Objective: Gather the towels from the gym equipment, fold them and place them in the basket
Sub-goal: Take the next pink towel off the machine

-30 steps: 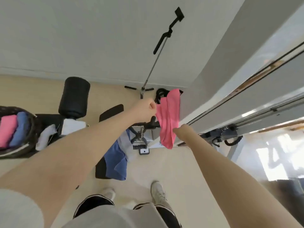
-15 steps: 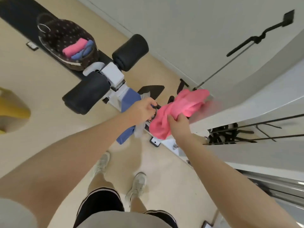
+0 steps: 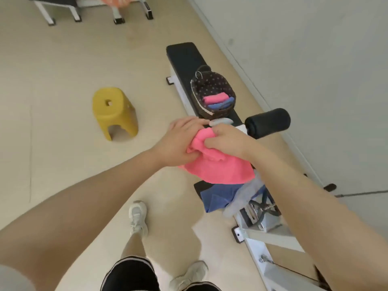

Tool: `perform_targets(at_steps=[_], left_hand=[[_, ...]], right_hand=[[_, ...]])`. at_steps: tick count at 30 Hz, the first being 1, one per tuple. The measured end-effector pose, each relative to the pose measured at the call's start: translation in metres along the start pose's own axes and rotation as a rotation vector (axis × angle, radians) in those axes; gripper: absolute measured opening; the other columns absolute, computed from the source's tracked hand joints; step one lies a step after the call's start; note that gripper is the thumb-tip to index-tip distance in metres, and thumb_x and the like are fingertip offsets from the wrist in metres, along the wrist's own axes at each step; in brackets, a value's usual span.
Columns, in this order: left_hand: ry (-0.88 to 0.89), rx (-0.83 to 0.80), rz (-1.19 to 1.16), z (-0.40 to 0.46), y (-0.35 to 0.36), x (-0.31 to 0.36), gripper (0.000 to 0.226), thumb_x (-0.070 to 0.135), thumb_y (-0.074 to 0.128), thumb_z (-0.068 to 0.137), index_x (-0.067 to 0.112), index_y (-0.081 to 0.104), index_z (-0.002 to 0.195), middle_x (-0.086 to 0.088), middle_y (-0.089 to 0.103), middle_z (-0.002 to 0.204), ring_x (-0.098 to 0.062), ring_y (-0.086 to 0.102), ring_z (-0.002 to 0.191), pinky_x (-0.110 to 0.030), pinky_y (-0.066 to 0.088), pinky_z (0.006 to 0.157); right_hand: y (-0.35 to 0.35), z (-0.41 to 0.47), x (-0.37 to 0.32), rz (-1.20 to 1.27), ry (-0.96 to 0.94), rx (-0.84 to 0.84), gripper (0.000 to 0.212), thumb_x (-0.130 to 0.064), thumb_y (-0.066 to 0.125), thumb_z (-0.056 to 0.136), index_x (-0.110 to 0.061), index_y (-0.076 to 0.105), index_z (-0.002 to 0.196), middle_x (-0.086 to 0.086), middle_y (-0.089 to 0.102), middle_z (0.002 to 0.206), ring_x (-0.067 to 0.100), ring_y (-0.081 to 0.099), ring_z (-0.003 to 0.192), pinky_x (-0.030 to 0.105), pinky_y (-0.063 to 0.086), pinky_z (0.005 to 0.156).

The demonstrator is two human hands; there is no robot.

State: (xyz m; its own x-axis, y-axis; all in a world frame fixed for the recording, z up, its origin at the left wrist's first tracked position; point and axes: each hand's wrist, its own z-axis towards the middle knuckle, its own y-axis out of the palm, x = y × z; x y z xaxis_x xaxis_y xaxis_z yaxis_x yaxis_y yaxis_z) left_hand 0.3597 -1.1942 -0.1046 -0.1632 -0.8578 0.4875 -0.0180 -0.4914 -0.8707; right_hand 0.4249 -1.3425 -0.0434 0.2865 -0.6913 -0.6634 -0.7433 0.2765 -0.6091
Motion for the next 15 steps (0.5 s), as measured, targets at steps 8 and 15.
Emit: perform_targets(at_steps=[8,15], left_hand=[[-0.378,0.005,-0.304,0.013,-0.089,-0.162,0.029,0.028,0.062,0.081,0.016,0.04,0.096,0.001,0.053,0.081,-0.022,0.052,0.078,-0.027,0.033,0.056],[-0.332,-0.16,-0.314,0.077,-0.16,-0.281,0.035,0.041,0.035,0.097,0.014,0.051,0.113,-0.007,0.063,0.095,-0.026,0.057,0.09,-0.037,0.045,0.079]], right_hand=[[0.017,0.177,-0.087,-0.139,-0.198,0.228,0.003,-0.017,0.055,0.083,-0.017,0.052,0.085,-0.01,0.049,0.067,0.01,0.047,0.064,0.021,0.038,0.057],[-0.014,0.313,-0.143,-0.265,-0.117,0.215,0.007,-0.011,0.049,0.082,-0.015,0.048,0.076,-0.001,0.052,0.072,0.019,0.049,0.075,0.032,0.04,0.067]])
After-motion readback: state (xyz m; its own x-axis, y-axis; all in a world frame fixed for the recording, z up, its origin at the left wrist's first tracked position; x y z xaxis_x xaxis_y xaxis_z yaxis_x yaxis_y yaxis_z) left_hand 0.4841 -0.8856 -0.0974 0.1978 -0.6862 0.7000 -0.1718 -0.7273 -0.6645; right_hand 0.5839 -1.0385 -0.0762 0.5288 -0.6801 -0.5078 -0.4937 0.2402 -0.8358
